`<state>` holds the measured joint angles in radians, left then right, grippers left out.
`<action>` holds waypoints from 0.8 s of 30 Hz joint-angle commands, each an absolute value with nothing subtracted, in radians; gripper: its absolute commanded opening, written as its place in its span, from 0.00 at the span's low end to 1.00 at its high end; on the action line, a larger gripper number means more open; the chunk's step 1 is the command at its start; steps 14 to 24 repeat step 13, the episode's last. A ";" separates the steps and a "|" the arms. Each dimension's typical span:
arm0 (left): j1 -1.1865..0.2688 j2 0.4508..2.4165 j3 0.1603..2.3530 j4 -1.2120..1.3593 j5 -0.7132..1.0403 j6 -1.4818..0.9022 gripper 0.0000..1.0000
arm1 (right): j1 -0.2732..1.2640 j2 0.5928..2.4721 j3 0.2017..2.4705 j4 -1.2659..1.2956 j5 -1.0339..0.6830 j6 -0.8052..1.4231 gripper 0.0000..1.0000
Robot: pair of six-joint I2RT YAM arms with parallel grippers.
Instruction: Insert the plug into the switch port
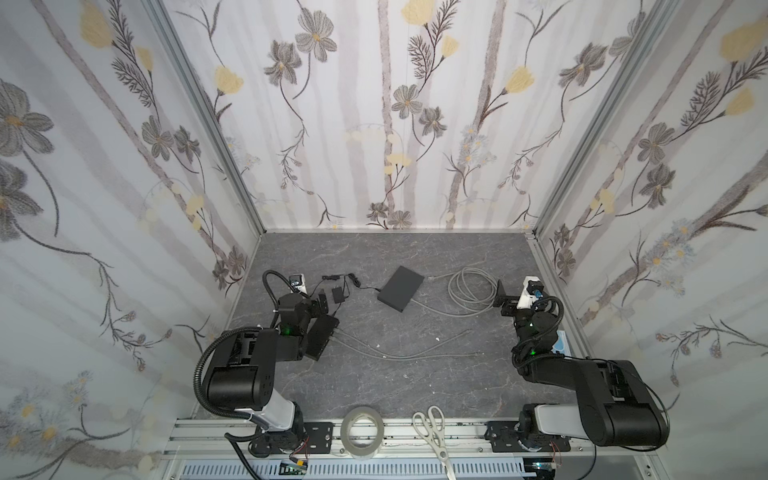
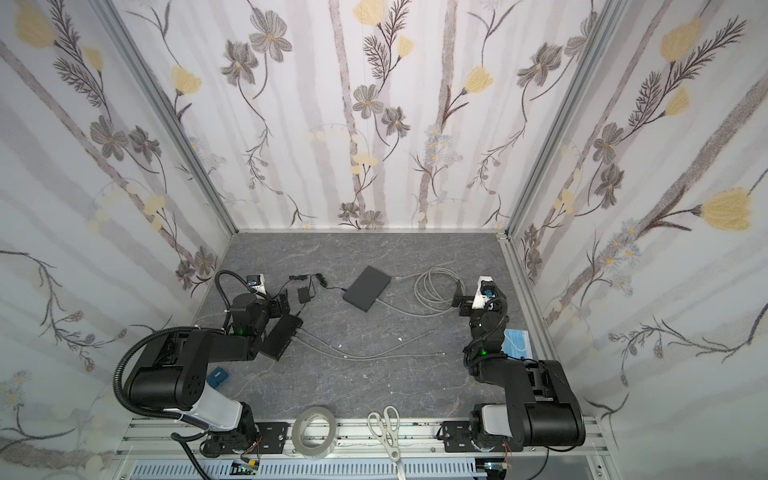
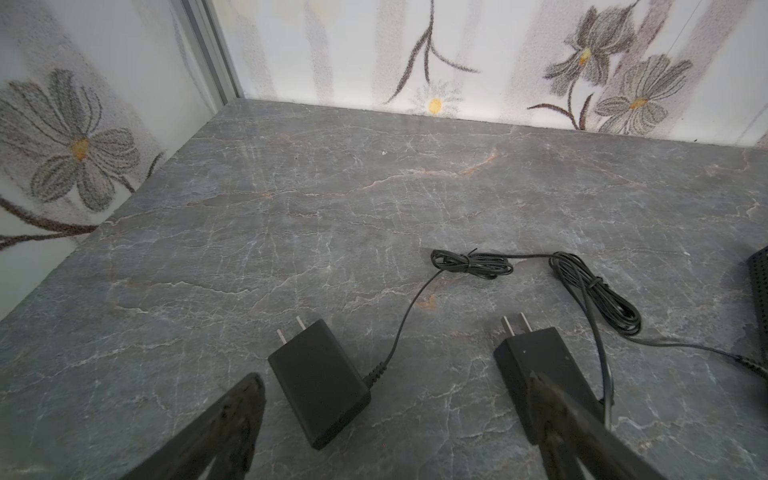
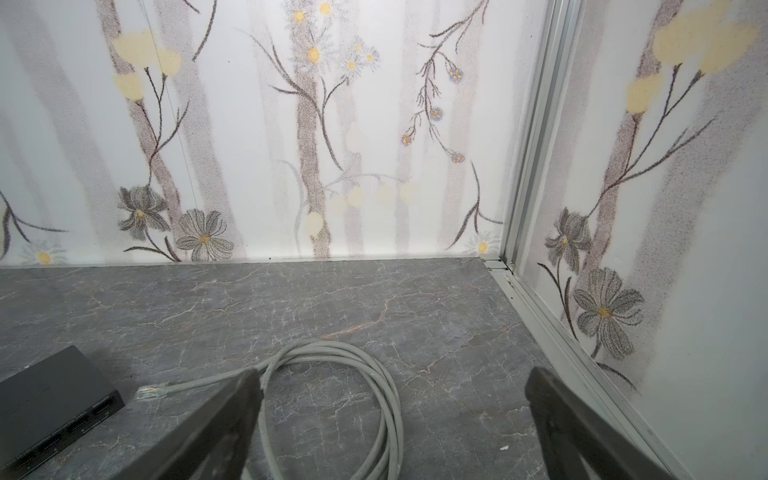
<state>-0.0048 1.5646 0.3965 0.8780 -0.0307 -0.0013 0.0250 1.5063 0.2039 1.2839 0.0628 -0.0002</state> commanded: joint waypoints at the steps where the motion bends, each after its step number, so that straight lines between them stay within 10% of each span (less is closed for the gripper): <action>1: -0.003 1.565 0.403 0.878 -0.019 -0.006 1.00 | 0.026 1.509 0.207 1.299 0.072 0.008 1.00; 24: -0.003 1.565 0.400 0.882 -0.021 -0.005 1.00 | 0.029 1.509 0.205 1.304 0.093 0.010 1.00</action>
